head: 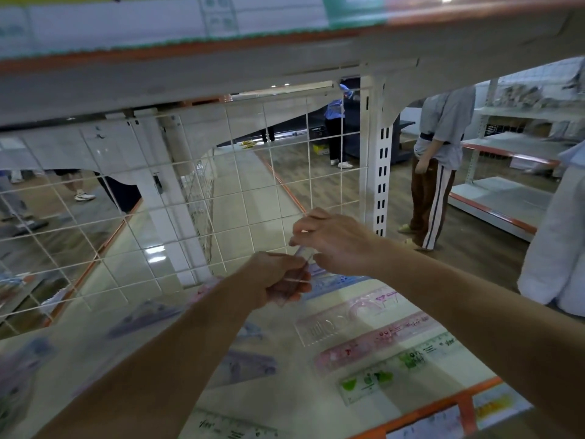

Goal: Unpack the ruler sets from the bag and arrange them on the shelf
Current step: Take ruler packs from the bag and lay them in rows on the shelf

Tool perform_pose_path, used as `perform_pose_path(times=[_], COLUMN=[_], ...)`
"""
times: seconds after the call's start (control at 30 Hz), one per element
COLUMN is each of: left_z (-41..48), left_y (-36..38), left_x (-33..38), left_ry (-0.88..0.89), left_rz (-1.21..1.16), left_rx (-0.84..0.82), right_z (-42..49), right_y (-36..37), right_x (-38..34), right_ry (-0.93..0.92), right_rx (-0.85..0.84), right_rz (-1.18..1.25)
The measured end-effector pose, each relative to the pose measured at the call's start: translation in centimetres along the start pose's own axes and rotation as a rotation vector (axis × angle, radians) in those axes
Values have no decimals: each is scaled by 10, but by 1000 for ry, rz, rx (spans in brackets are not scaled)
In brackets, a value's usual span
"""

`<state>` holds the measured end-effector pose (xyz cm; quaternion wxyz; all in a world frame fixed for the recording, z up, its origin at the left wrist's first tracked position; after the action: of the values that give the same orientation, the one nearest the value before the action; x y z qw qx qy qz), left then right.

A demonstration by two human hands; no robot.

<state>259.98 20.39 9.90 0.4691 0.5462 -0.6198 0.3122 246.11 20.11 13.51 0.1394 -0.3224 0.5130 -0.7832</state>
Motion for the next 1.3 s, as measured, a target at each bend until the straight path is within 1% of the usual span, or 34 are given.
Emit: perform_pose_path(times=[0.1,0.23,0.37,0.5,0.57,0.73,0.87,1.17,1.3], left_z=[2,5,12,17,20,25,26,25,22], left_y=[2,4,-2,-6,-8,-12,-17,-25,-24], left_x=[8,12,12,11,10,10,9,7,10], left_ry=[4,23,130,205,225,261,281,259,250], left_rz=[50,139,436,581,617,672,726,794,807], left_rx=[17,57,177,241,258,299,318,334,347], right_z=[-2,-3,-3,-2,-2,0,1,2,3], right_y=[4,10,23,34,36,37,39,40,34], right_x=[3,8,19,29,32,34,35,32,25], right_ry=[-14,17,128,173,203,330,404,432,423], right_rx=[-12,-48,-165,-258,-304,-415,-452,-510,-471], right_rz=[-42,-63,-70,-146,-127,6,92,114,121])
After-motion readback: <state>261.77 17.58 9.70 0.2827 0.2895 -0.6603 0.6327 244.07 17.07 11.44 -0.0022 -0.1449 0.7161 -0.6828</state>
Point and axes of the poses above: each hand's wrist, its own z-axis towards the middle knuckle, its own y-axis out of the palm, x = y × z, the point moved 2 cm from there along z, towards the middle knuckle, and after that the axes turned 8 degrees about -z, right-handed, at the moved point
